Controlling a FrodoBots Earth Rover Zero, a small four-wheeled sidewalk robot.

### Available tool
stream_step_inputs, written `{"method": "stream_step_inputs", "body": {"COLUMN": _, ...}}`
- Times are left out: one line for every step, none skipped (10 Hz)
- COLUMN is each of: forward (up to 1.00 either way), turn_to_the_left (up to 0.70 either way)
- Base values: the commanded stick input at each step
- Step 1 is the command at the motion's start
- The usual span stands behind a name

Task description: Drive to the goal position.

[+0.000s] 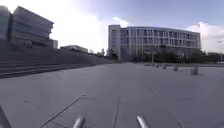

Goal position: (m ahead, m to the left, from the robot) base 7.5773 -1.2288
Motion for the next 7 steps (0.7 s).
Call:
{"method": "stream_step_inputs", "body": {"forward": 1.00, "turn_to_the_left": 0.00}}
{"method": "stream_step_inputs", "body": {"forward": 1.00, "turn_to_the_left": 0.00}}
{"method": "stream_step_inputs", "body": {"forward": 1.00, "turn_to_the_left": 0.00}}
{"method": "stream_step_inputs", "body": {"forward": 1.00, "turn_to_the_left": 0.00}}
{"method": "stream_step_inputs", "body": {"forward": 1.00, "turn_to_the_left": 0.00}}
{"method": "stream_step_inputs", "body": {"forward": 0.69, "turn_to_the_left": 0.00}}
{"method": "stream_step_inputs", "body": {"forward": 0.00, "turn_to_the_left": 0.00}}
